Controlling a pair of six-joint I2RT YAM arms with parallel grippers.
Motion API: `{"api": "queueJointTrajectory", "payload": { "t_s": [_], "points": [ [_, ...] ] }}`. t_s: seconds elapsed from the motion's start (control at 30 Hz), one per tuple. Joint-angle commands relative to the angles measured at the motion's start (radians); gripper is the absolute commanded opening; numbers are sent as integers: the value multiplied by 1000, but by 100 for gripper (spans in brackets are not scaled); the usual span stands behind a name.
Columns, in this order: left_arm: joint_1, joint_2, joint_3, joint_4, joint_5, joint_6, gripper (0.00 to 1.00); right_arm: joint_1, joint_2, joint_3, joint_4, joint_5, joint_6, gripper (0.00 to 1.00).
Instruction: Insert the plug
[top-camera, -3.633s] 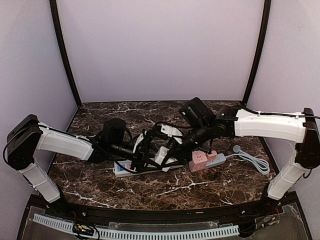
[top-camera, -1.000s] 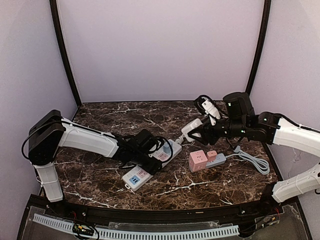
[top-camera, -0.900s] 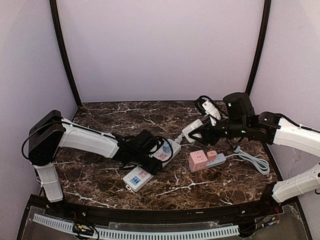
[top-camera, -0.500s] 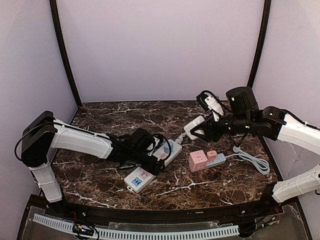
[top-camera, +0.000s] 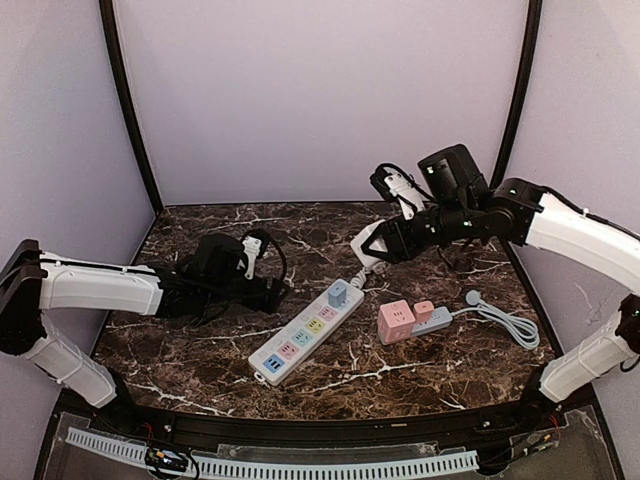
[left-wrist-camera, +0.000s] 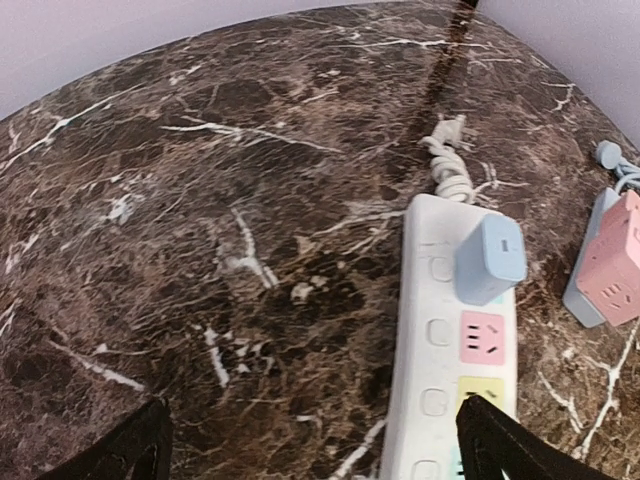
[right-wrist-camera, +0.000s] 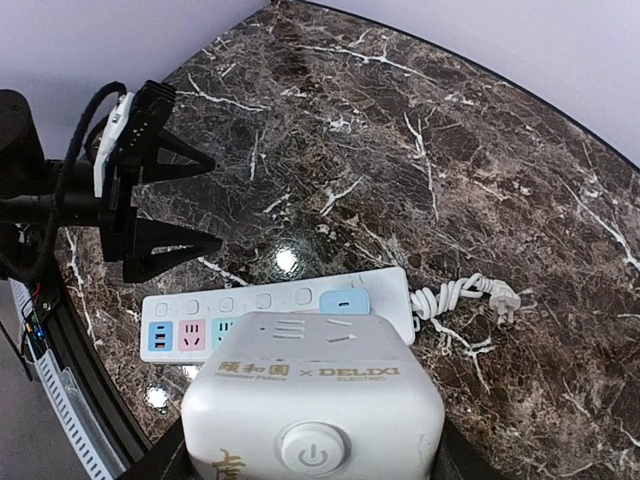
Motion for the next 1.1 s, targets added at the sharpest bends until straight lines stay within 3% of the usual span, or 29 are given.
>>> {"api": "queueJointTrajectory", "payload": {
  "t_s": [0.0, 0.27, 0.57, 1.07],
  "points": [
    [43, -47, -117, 124, -90, 10, 99, 8, 102, 133, -80, -16, 82, 0],
    [98, -72, -236, 261, -158, -1, 98, 101, 349, 385, -273, 74, 143, 0],
    [129, -120, -345, 378, -167, -11, 97, 177, 578, 546, -399, 74, 120, 0],
    [132, -198, -406, 410, -193, 15, 97, 207, 742, 588, -394, 72, 47, 0]
  ]
}}
